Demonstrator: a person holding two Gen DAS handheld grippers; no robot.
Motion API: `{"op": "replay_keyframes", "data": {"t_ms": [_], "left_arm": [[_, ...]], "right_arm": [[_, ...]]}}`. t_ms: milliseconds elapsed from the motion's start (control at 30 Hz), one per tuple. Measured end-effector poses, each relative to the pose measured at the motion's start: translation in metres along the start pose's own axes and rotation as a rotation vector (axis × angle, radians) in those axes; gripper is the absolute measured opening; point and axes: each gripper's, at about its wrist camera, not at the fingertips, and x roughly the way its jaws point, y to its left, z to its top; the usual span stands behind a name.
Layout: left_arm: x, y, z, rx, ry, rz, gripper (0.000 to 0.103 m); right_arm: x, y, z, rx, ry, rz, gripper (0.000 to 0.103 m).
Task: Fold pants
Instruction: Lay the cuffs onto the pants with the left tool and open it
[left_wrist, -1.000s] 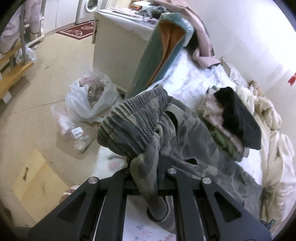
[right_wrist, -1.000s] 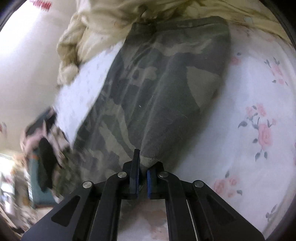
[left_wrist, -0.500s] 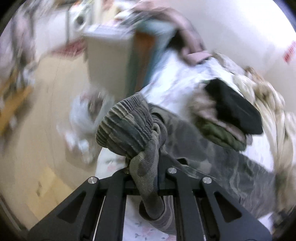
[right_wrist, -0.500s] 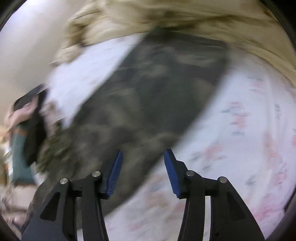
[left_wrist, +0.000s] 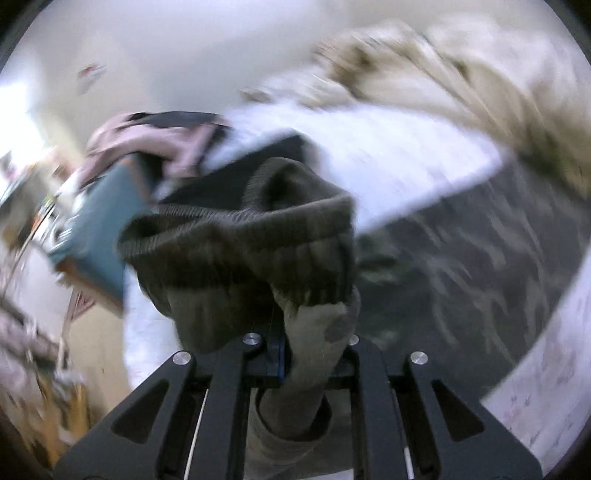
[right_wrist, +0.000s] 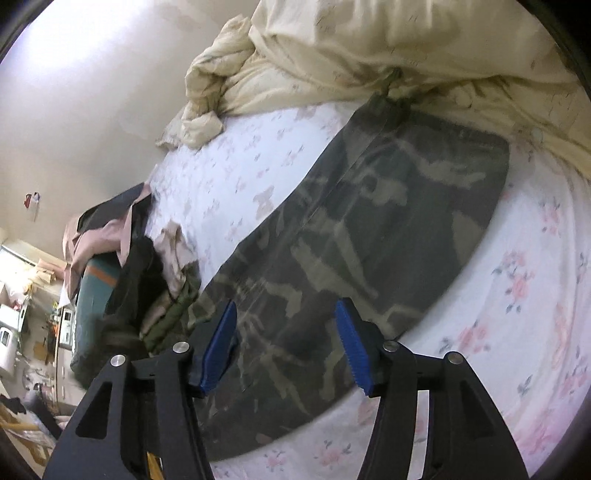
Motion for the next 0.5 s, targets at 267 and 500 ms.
{"op": "replay_keyframes", "data": {"t_ms": [267,500], "left_arm": [[0.064,-0.094,-0.04,0.199,0.171,-0.082,0.018],[-0.011,-0.046,-0.052,0.129,0.165,-0.469,0.09]], "right_arm": [[0.011,-0.01,0.003,0.013,0.04,-0.015,0.059],[0.036,0.02,-0.007,-0.058,0.112,0.033,0.059]]}}
